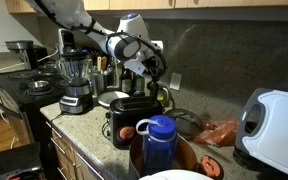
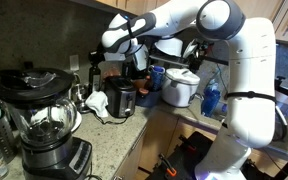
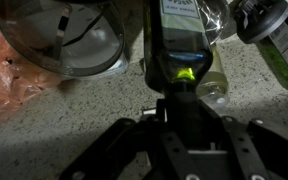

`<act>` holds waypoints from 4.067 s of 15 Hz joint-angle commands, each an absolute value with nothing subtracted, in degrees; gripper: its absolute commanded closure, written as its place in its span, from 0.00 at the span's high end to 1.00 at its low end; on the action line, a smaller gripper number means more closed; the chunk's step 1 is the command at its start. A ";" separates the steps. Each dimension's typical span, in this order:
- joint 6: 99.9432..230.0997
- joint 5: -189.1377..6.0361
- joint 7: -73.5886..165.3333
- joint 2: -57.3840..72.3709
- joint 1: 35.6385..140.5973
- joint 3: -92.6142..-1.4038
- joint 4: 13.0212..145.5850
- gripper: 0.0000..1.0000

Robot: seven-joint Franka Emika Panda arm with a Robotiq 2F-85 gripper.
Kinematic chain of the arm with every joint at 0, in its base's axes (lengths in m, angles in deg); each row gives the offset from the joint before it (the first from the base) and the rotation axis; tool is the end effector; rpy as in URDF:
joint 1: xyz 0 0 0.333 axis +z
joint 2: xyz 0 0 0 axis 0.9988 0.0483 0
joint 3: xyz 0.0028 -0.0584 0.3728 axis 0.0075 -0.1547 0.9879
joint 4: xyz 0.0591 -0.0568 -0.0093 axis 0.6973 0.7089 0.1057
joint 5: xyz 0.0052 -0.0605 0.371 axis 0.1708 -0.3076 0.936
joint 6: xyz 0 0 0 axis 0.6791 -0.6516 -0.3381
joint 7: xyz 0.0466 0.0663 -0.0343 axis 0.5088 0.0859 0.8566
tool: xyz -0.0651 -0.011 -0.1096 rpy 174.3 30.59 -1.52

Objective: Move the glass bottle forward

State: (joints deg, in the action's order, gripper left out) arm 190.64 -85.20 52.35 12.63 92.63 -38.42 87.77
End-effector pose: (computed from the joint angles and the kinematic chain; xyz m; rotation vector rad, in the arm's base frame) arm 0.7075 0.1141 0.4795 -2.8649 -0.2049 -0.9725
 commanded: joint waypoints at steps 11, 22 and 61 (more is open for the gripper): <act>193.48 -85.56 49.42 -6.11 93.95 -37.26 102.13 0.15; 181.81 -84.55 50.12 -12.84 95.82 -35.06 103.40 0.15; 189.24 -69.87 64.29 -24.01 105.83 -33.77 128.07 0.15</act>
